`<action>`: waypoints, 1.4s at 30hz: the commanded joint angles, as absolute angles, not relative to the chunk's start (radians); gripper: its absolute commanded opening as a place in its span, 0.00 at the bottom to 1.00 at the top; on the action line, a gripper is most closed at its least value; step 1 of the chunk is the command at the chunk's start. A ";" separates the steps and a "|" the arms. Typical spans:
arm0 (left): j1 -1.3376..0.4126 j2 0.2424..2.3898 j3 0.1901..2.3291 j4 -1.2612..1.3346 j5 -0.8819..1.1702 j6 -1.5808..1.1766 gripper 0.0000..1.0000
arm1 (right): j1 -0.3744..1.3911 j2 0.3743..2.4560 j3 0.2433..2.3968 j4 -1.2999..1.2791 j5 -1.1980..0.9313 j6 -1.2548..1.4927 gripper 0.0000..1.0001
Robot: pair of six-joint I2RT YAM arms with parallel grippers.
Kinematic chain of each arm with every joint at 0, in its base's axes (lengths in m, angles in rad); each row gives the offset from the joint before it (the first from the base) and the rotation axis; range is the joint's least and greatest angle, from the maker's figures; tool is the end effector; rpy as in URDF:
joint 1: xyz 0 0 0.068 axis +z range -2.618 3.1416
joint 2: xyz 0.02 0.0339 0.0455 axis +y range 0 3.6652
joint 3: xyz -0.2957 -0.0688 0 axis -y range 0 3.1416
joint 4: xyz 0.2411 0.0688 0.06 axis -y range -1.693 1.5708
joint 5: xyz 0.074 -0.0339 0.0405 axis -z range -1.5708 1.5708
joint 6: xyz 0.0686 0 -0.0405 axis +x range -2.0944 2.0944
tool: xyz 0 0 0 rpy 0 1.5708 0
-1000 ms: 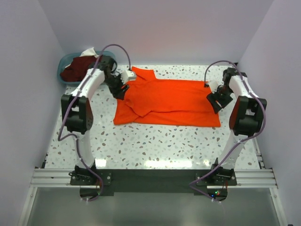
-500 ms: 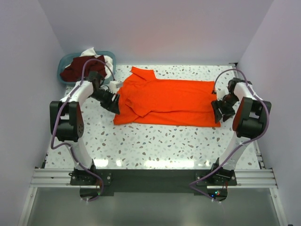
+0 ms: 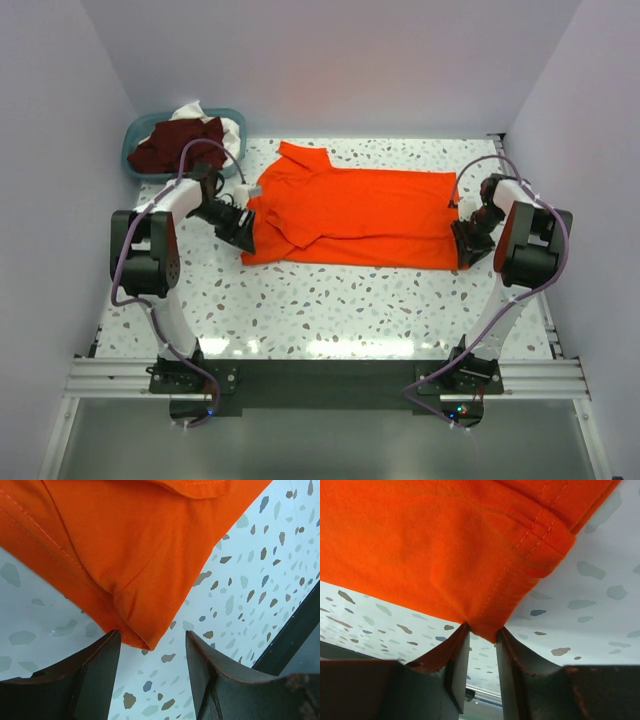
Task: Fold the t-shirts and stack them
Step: Fold the tshirt
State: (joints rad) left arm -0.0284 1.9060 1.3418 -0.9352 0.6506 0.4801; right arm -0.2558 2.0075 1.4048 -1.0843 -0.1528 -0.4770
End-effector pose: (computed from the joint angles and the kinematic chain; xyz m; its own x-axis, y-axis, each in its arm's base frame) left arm 0.3609 -0.0518 0.1863 -0.8539 0.3919 -0.3423 0.5189 0.6913 -0.5029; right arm 0.3521 -0.0813 0.1534 -0.9763 -0.2137 0.0336 -0.2039 0.9609 0.1875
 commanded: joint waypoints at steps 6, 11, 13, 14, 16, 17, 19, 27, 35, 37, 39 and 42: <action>-0.031 1.934 1.308 -0.930 0.669 0.482 0.56 | -0.258 2.016 1.416 -1.060 -0.158 -0.462 0.17; -0.032 1.951 1.313 -0.930 0.689 0.480 0.40 | -0.258 2.025 1.420 -1.060 -0.150 -0.463 0.03; -0.032 1.959 1.331 -0.945 0.678 0.486 0.30 | -0.259 2.025 1.424 -1.058 -0.140 -0.466 0.00; -0.031 1.959 1.342 -0.953 0.675 0.488 0.21 | -0.259 2.023 1.425 -1.057 -0.134 -0.469 0.00; -0.028 1.965 1.386 -0.989 0.643 0.499 0.14 | -0.259 2.019 1.425 -1.051 -0.109 -0.476 0.00; -0.028 1.967 1.403 -1.005 0.625 0.502 0.07 | -0.258 2.014 1.427 -1.048 -0.101 -0.479 0.00; -0.026 1.982 1.465 -1.064 0.573 0.526 0.01 | -0.258 2.011 1.431 -1.045 -0.083 -0.491 0.00; -0.028 2.084 1.545 -1.143 0.483 0.541 0.00 | -0.258 2.023 1.439 -1.032 -0.017 -0.523 0.00; -0.029 2.066 1.388 -1.089 0.423 0.534 0.00 | -0.238 1.991 1.372 -1.026 0.023 -0.569 0.00; -0.029 2.045 1.342 -1.080 0.431 0.526 0.00 | -0.239 1.962 1.326 -1.023 0.040 -0.590 0.00; -0.029 2.011 1.293 -1.071 0.442 0.520 0.00 | -0.239 1.938 1.276 -1.011 0.054 -0.615 0.00; -0.029 1.970 1.261 -1.062 0.451 0.514 0.00 | -0.241 1.888 1.221 -1.000 0.081 -0.646 0.00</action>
State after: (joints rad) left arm -0.0296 2.0129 1.3064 -1.0927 0.5056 0.5076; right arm -0.2340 1.9373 1.2705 -1.0309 0.0010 -0.5838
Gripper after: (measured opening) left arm 0.019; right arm 0.022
